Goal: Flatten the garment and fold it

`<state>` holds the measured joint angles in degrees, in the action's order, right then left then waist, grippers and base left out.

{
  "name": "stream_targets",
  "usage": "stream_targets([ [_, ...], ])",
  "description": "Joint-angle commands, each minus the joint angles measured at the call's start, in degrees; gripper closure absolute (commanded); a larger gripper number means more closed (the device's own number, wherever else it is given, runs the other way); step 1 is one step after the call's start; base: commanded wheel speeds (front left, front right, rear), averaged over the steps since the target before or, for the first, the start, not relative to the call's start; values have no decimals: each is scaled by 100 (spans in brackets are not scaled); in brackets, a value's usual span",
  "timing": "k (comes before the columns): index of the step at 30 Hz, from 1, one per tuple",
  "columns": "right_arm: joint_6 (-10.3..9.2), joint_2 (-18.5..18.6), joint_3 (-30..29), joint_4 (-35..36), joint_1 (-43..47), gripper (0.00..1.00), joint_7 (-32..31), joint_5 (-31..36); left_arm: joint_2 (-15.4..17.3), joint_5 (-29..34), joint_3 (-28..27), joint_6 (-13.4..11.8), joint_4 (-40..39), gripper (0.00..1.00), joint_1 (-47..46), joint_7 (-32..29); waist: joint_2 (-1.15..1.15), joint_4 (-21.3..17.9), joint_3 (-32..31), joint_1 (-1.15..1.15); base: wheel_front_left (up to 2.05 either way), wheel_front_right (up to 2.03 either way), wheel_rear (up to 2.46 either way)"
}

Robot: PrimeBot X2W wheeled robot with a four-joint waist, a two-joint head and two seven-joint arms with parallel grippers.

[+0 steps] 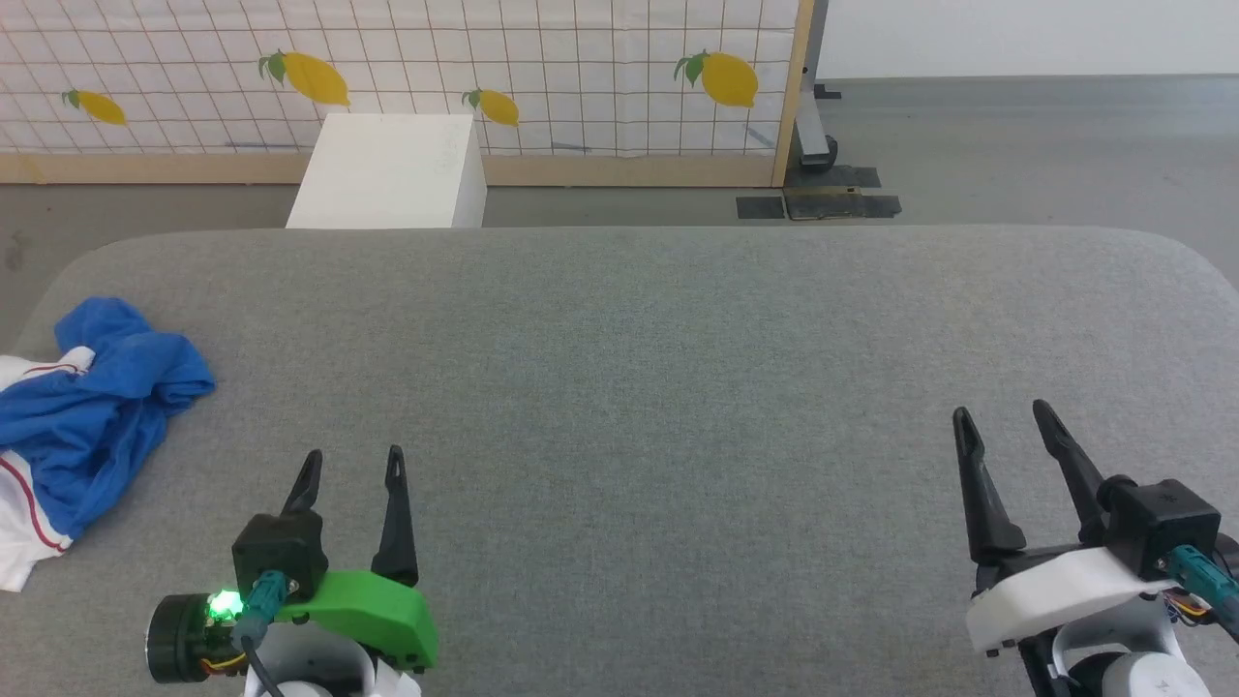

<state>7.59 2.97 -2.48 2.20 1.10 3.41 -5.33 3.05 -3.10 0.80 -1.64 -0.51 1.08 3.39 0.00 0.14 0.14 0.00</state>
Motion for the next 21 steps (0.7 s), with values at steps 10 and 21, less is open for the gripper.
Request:
stream_targets([
  [10, -3, -3, -27, 147, 30, 0, 171, -143, -6, -127, 46, -50, -44, 0, -60, 179, 0, 6, 23, 0, 0, 0, 0],
  [21, -4, -4, -57, 229, 40, 0, 302, -178, -7, -172, 78, -89, -66, 0, -96, 309, 0, 15, 58, 0, 0, 0, 0],
])
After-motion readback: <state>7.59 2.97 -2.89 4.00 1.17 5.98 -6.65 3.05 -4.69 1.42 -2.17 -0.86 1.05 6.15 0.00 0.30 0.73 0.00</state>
